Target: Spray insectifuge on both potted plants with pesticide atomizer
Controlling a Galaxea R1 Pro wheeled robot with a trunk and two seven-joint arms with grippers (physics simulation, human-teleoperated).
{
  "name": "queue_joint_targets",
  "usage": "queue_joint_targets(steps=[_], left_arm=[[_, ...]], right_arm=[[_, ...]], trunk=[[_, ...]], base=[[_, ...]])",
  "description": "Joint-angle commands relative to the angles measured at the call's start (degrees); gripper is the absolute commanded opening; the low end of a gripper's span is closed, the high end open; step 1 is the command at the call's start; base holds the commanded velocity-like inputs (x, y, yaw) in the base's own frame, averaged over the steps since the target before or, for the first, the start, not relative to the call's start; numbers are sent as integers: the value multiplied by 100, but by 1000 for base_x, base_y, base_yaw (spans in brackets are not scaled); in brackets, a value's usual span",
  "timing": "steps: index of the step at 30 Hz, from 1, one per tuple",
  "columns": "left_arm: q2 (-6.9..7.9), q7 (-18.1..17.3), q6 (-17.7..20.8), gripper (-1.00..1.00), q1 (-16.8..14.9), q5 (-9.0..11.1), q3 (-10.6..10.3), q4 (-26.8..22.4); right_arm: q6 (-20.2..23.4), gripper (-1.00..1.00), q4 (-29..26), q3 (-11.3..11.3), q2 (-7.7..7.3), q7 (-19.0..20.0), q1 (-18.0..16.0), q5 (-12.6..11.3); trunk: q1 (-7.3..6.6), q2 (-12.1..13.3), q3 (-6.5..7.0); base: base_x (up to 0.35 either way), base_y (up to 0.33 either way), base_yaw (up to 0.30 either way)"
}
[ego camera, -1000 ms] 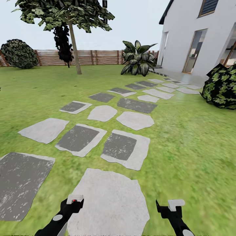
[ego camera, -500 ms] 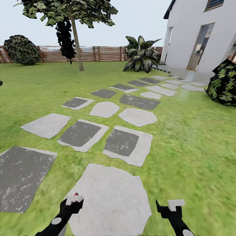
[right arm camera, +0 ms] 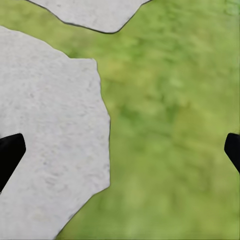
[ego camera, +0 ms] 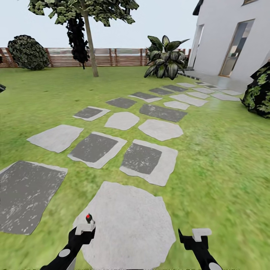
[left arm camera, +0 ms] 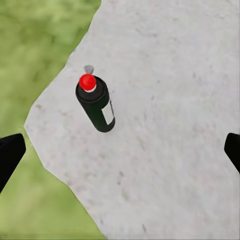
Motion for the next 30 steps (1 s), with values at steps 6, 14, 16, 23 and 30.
queue_joint_targets(steps=[6,14,16,23,30], left_arm=[[-3,-7,-21,100,-4,-55,34,7],[-3,-7,-21,100,-4,-63,35,2],[-3,-7,-21,100,-4,-61,32,2],[-3,-7,-21,100,-4,-60,34,2],[-8,-7,-21,100,-4,-77,24,-1]], right_arm=[[-16,100,2,1,0,-2,-2,4],[-16,100,2,-1,0,-2,-2,4],[-16,100,2,-2,0,-2,-2,4],[-16,100,2,-1,0,-2,-2,4],[-16,100,2,1,0,-2,-2,4]], trunk=[[131,-244,-167],[307,-565,-384],[312,-567,-446],[330,-577,-665],[333,-578,-751]], base=[[0,0,71],[0,0,71],[0,0,71],[0,0,23],[0,0,1]])
